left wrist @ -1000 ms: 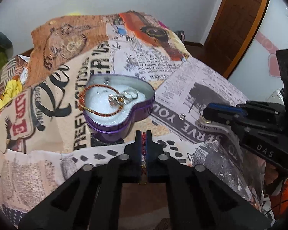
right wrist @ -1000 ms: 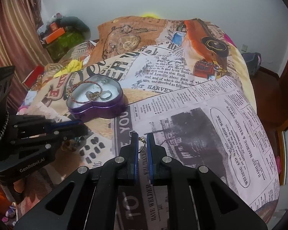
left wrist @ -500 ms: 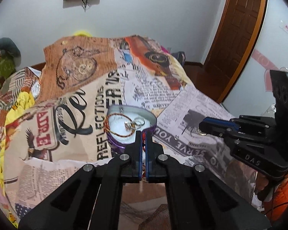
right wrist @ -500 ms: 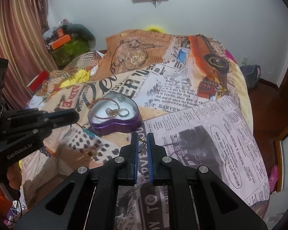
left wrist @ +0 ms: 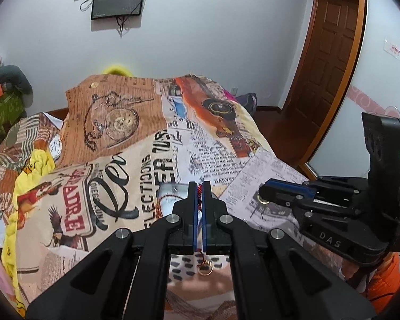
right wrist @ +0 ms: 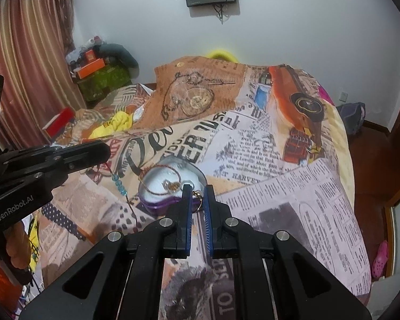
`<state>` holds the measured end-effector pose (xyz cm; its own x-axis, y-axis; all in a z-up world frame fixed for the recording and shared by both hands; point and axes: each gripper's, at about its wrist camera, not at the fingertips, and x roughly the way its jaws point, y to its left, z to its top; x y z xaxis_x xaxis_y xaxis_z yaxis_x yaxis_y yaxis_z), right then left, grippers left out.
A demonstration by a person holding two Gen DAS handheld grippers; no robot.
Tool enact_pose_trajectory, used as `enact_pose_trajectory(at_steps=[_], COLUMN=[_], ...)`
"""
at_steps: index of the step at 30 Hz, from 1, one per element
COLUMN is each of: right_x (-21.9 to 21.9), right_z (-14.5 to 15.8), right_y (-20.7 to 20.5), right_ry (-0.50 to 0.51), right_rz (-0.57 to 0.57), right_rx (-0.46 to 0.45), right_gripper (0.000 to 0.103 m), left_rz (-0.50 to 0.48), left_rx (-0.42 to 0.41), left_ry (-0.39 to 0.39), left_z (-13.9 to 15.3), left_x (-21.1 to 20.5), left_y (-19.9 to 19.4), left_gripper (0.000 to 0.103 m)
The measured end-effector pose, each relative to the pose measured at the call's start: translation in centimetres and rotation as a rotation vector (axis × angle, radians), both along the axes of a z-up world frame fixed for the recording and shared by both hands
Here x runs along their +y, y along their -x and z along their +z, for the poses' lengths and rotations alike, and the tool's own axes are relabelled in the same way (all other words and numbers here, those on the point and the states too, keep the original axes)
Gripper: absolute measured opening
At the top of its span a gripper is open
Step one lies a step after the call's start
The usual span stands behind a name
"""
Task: Organize jewelry
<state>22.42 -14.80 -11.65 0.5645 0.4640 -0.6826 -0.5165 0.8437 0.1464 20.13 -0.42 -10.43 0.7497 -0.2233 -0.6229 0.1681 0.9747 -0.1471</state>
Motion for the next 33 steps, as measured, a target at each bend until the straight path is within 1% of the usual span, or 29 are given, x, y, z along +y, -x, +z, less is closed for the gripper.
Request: enact_pose_trajectory(at_steps=[6, 22, 29, 33], right_x=[0.8, 2.1, 3.2, 3.7], right_z=[0.2, 0.4, 0.2, -0.6], right_y=[-1.0, -3.6, -4.3, -4.7], right_ry=[-0.012, -0.033, -0.032, -0.021], right_rz=[0.013, 0.025, 0.047, 0.053], right_rx=[-0.013, -0.023, -0.024, -0.009], right_gripper=[0.008, 0.008, 0.008, 0.007], left_rz=[0.013, 0.030, 0.020, 0.023], left_rx=[-0.021, -0.128, -0.132, -0.099], left_ry=[0.010, 0.004, 0.001, 0.000], left_z=[0.6, 3.5, 3.3, 1.9], left_x=[0.7, 1.9, 1.6, 1.7], left_y=[-1.2, -4.2, -5.1, -5.8], left_gripper=[0.001, 0.001, 0.001, 0.001])
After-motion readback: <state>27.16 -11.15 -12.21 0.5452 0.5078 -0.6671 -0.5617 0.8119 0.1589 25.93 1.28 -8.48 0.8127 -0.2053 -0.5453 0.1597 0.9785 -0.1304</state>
